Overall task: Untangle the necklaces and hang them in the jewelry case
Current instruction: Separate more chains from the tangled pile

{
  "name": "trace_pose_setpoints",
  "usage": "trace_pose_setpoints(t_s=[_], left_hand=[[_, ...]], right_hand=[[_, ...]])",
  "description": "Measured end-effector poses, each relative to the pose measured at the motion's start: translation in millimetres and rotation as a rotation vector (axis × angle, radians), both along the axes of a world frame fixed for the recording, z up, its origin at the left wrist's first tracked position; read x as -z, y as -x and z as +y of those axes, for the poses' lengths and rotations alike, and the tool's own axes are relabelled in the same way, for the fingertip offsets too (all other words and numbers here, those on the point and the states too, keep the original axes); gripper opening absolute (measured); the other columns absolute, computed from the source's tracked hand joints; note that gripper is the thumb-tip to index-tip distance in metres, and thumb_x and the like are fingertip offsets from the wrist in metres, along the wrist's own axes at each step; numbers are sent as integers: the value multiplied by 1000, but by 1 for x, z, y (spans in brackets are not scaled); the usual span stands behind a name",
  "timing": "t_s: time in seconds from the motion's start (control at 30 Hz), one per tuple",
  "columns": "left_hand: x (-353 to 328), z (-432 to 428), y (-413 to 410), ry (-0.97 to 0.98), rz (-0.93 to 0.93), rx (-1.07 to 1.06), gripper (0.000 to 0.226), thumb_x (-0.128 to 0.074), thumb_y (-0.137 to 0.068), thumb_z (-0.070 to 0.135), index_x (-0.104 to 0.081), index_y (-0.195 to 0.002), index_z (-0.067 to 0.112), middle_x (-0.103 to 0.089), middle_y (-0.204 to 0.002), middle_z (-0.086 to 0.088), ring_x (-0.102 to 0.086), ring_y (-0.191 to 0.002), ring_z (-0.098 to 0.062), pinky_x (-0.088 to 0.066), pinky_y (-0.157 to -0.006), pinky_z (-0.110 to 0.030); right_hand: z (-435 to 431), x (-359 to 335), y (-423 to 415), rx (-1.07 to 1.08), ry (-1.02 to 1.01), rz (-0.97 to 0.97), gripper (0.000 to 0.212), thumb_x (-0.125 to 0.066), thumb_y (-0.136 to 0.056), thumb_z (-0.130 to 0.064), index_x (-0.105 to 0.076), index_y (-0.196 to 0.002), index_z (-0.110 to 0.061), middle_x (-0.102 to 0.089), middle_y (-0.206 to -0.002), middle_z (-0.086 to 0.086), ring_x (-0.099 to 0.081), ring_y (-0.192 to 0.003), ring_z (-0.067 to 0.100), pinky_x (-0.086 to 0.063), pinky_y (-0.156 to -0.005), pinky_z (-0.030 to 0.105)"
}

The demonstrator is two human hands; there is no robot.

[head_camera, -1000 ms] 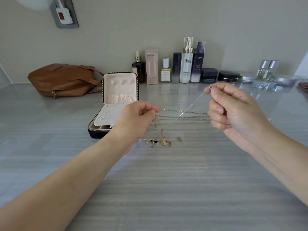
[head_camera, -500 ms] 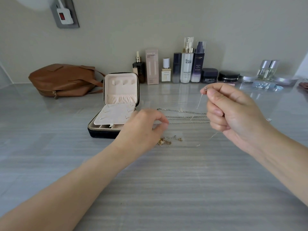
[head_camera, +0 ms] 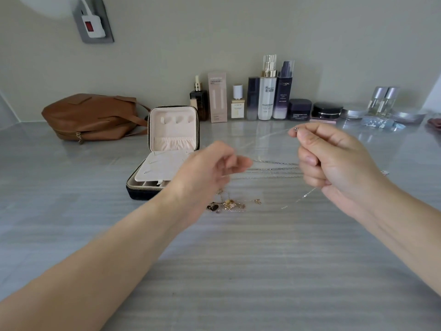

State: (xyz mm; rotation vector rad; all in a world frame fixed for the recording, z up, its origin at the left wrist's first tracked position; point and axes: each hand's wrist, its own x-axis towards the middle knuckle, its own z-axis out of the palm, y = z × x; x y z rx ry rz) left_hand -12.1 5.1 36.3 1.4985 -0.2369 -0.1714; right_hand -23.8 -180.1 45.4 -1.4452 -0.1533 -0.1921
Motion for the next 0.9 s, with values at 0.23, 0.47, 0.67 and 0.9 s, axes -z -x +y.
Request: trace_pose_setpoints(t_s=[0.23,0.47,0.67,0.9], left_hand=[[-3,12,-7,220,158,-80,27,-40,-87,27,-45,-62,19,-56,-56,5,-59,-62,-15,-42,-83,-33],[-1,11,-8,95,96,-143,29,-46,-93,22,-54,-65,14,-42,-45,6,-40,-42,-9,-42,-62,-27],[8,9,-7,-314,-128,-181,27,-51,-91,21,-62,-67,17,-33,-48,6,-27,-48,-14,-28,-51,-26],[12,-3,1,-446,-207,-103,24,-51,-90,17,-66,-71,19,-61,-55,12,-38,-45,-8,-32,-47,-23]], right_hand=[[-5,0,-3,135,14,61,19,-45,-95,-16,-58,-80,-17,-37,-39,-11,-21,-31,3,-13,-35,12],[-10,-1,-8,240,29,66,20,-47,-93,-16,-59,-77,-17,-50,-53,-3,-22,-29,4,-15,-33,12],[-15,-3,-7,290,54,16,16,-54,-88,-12,-62,-75,-15,-59,-68,0,-23,-30,5,-18,-33,12],[-24,-8,-4,294,52,6,9,-60,-84,-13,-65,-77,-15,-61,-67,-1,-27,-32,6,-22,-35,14]])
